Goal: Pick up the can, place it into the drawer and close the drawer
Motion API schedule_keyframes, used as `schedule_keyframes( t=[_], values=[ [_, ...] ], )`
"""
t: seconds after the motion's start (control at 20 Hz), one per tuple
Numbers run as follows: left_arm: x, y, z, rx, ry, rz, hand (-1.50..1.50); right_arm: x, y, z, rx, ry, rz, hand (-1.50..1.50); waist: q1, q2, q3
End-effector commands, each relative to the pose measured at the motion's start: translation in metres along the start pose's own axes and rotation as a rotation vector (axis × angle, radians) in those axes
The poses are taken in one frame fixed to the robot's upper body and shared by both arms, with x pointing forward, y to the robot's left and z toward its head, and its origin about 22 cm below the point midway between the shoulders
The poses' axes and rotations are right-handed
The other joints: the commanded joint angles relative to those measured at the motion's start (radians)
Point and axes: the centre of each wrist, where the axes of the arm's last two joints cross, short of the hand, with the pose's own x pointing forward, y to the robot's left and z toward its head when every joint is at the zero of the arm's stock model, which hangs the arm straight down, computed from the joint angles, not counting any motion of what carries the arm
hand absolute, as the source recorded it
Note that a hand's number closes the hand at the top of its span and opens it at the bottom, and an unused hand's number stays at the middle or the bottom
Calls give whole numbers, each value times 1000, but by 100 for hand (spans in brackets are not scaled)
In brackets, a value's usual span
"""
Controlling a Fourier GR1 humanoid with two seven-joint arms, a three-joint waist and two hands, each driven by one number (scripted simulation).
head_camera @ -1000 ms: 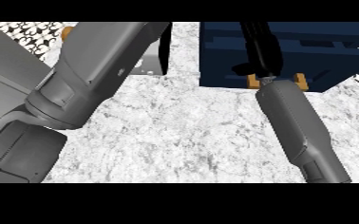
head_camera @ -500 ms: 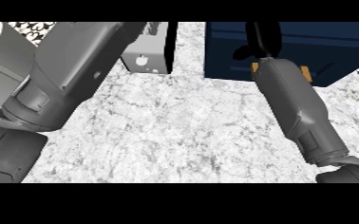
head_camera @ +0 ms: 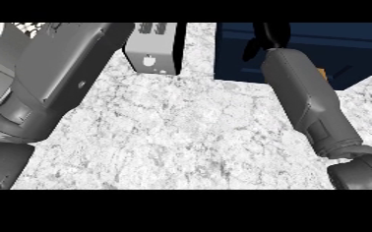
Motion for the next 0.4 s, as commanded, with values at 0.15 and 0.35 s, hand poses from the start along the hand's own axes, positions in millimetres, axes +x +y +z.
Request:
schedule_keyframes(
  t=[0.15,0.35],
  values=[
    [-16,16,8,-5,5,7,-150,32,-23,-28,-118,-19,-203,-150,21,-12,-5],
    [0,35,8,3,-7,4,-150,19,-28,-31,-133,-16,-217,-150,17,-12,-5]
  ],
)
